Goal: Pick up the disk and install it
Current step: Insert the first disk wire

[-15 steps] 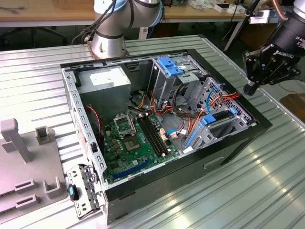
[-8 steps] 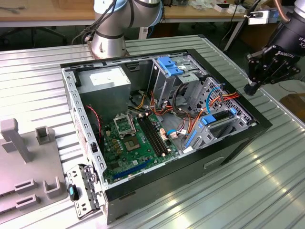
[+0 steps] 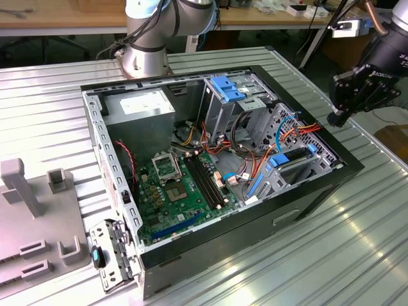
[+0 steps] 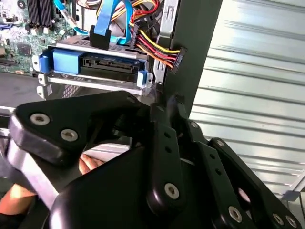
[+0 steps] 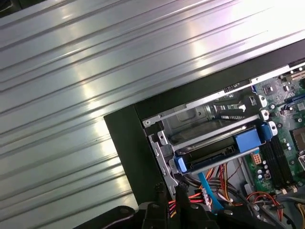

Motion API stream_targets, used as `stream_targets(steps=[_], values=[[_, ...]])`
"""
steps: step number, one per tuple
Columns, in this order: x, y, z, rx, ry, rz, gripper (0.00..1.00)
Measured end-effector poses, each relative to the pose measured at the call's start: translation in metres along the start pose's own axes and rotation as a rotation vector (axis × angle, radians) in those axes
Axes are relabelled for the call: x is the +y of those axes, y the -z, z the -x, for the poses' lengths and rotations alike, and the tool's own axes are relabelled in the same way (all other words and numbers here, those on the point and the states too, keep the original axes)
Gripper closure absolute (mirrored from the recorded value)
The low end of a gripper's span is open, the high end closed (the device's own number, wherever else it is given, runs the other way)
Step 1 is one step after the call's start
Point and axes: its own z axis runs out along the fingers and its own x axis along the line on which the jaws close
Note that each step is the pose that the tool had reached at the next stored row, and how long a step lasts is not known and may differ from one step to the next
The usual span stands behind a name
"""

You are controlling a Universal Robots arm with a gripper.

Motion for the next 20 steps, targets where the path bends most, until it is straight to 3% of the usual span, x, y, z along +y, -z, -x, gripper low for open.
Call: stream_targets(steps=[2,5,6,8,11,19,20], values=[[-0.0001,-0.0032,0.0000,0.0028,0.020,-0.0005,0.66],[-0.0028,-0.0067,0.0007,0.0065,0.029,-0.0018,0.64],[-0.0053,-0.0083,0.0011,0.0066,0.030,-0.0018,0.58],[-0.0173,-0.0151,0.0005,0.0063,0.034,-0.0023,0.58],[-0.0201,-0.0187,0.0006,0.0068,0.037,-0.0033,0.58],[-0.0202,-0.0262,0.0008,0.0376,0.038,-0.0144,0.58],[-0.0192,-0.0281,0.0031,0.0513,0.039,-0.0196,0.58]])
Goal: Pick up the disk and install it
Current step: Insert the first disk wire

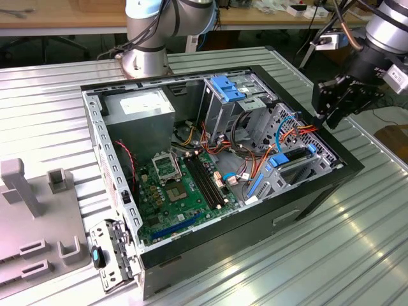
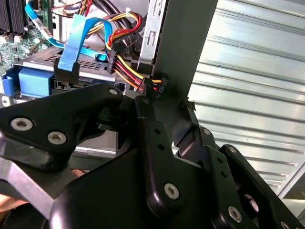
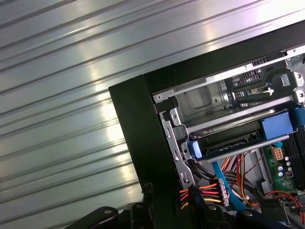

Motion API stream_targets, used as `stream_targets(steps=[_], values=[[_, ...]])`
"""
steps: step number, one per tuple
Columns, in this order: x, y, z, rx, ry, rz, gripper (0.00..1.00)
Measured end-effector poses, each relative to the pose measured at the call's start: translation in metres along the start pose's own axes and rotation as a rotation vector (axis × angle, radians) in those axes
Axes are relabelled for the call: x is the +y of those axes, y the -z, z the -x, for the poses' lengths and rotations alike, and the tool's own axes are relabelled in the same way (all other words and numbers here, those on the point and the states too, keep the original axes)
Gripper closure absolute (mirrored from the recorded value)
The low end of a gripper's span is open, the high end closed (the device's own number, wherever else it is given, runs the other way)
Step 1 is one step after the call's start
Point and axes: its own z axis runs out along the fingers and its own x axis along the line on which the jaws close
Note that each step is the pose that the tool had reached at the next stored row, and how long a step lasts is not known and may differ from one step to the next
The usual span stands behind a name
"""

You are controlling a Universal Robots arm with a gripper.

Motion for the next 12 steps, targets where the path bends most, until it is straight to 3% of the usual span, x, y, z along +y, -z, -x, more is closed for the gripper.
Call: stream_targets(steps=[2,5,12], values=[[0.0020,-0.0015,0.0057,0.0161,0.003,-0.0103,0.60],[0.0020,-0.0025,0.0059,0.0245,0.012,-0.0144,0.73],[0.0028,-0.0032,0.0082,0.0311,0.044,-0.0231,0.73]])
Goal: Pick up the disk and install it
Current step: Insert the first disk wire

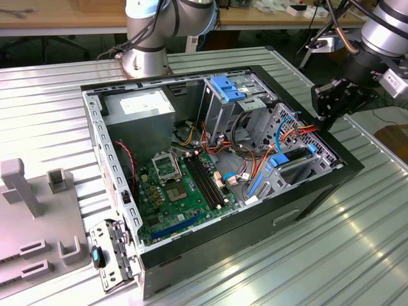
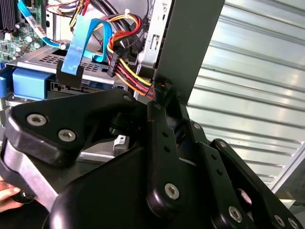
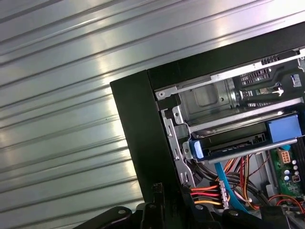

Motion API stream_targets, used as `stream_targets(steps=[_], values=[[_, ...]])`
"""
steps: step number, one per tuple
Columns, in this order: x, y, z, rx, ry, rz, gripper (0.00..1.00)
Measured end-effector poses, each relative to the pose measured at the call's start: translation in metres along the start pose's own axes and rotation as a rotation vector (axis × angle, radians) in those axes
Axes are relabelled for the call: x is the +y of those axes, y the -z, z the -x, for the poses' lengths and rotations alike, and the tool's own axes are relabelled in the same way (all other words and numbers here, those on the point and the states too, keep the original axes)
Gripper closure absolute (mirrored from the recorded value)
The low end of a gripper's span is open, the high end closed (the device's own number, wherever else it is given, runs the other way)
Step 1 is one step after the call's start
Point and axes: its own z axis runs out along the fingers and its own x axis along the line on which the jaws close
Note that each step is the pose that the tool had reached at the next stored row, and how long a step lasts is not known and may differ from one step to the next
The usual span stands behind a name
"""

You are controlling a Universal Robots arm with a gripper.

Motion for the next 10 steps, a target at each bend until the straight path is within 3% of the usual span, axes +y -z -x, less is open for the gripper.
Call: stream_targets(steps=[2,10], values=[[0.0009,0.0003,0.0033,0.0050,0.001,-0.0017,0.73],[0.0010,-0.0009,0.0035,0.0080,0.003,-0.0027,0.73]])
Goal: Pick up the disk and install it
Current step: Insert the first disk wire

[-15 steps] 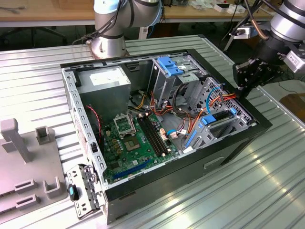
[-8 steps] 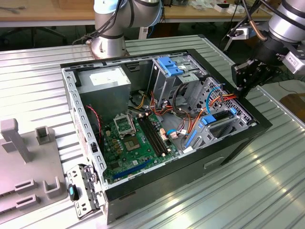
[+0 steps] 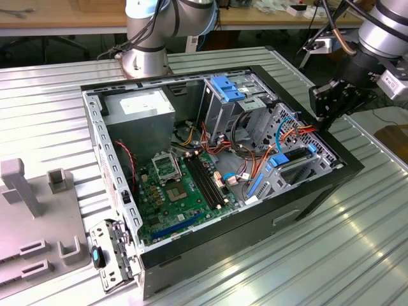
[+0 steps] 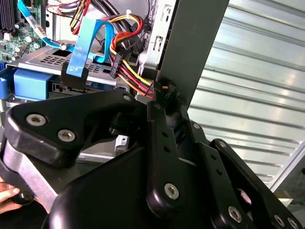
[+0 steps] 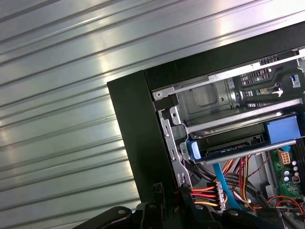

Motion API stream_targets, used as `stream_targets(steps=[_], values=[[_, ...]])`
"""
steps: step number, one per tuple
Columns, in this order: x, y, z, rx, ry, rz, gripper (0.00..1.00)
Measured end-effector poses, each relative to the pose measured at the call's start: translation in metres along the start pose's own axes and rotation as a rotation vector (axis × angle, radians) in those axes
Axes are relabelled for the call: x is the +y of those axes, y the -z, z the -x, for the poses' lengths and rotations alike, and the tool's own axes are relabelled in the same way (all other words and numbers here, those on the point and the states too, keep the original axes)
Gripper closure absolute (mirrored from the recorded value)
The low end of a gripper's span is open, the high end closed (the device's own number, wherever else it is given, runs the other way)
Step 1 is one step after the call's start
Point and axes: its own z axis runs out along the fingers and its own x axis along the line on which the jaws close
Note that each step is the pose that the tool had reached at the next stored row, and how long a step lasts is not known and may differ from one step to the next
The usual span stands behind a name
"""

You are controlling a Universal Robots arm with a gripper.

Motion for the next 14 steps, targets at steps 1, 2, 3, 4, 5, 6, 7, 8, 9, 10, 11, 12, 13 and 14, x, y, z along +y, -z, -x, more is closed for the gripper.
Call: stream_targets(steps=[1,2,3,4,5,6,7,8,9,10,11,12,13,14], values=[[0.0000,0.0000,0.0000,0.0001,0.000,0.0001,0.75],[0.0000,0.0000,0.0000,0.0000,0.000,0.0000,0.81],[0.0000,0.0000,0.0000,0.0000,0.000,0.0000,0.83],[0.0000,0.0008,0.0000,-0.0001,-0.001,-0.0001,0.83],[-0.0004,0.0062,-0.0004,0.0005,-0.009,0.0006,0.83],[-0.0006,0.0101,-0.0007,0.0008,-0.014,0.0010,0.83],[-0.0008,0.0133,-0.0009,0.0011,-0.019,0.0014,0.83],[-0.0010,0.0164,-0.0011,0.0019,-0.033,0.0023,0.83],[-0.0011,0.0179,-0.0013,0.0038,-0.067,0.0044,0.83],[-0.0011,0.0180,-0.0012,0.0053,-0.093,0.0062,0.83],[-0.0011,0.0182,-0.0013,0.0068,-0.119,0.0083,0.83],[-0.0011,0.0182,-0.0013,0.0081,-0.141,0.0097,0.83],[-0.0011,0.0182,-0.0012,0.0094,-0.163,0.0114,0.83],[-0.0011,0.0182,-0.0012,0.0098,-0.170,0.0117,0.83]])
